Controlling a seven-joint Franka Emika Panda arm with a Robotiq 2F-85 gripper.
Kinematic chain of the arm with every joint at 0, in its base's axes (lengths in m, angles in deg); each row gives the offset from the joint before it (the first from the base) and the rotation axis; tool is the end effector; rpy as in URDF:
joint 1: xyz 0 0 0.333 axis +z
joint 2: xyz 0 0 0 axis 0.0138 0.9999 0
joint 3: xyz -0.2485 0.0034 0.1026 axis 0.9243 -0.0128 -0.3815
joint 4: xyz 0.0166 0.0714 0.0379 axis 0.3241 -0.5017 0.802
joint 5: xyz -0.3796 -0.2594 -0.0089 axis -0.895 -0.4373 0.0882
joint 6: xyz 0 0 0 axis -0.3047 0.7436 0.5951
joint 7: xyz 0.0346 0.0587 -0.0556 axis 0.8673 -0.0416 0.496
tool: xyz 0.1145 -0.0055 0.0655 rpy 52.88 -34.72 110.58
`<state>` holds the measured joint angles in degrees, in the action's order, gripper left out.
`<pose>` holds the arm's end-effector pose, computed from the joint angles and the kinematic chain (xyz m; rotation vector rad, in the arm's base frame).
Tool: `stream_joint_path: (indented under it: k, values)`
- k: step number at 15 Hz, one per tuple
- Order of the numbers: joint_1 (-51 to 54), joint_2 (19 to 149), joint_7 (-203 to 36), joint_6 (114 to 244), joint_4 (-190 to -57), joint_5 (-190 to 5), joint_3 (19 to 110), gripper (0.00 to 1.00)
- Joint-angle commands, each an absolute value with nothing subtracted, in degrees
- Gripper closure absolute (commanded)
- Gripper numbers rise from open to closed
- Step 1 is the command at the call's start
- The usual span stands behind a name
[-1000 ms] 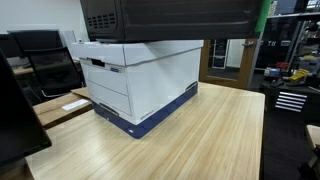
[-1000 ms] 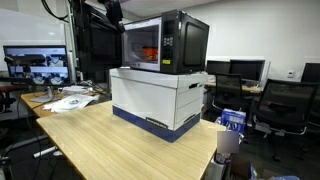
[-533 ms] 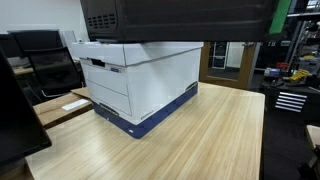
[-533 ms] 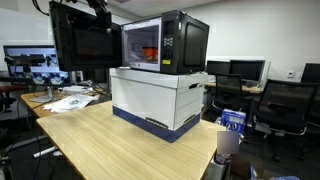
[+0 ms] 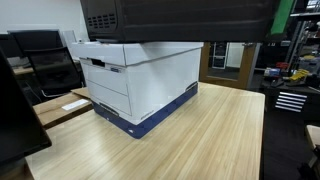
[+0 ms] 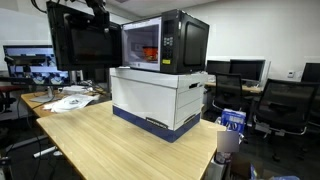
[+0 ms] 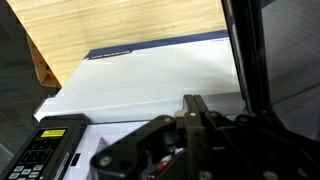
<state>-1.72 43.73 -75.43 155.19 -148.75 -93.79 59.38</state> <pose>0.5460 -0.0222 0.5654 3.0379 -0.3500 0.4680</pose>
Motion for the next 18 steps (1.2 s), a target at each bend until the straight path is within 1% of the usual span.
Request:
stream_joint_path:
  k: [1, 11, 18]
  values:
    - [-0.64, 43.23, -79.51, 152.32, -147.75, -90.68, 60.36, 0.97]
    - [1.81, 44.08, -88.47, 142.87, -143.34, -82.12, 62.25, 0.97]
    - [1.04, 44.51, -89.69, 141.36, -144.06, -81.45, 63.74, 0.98]
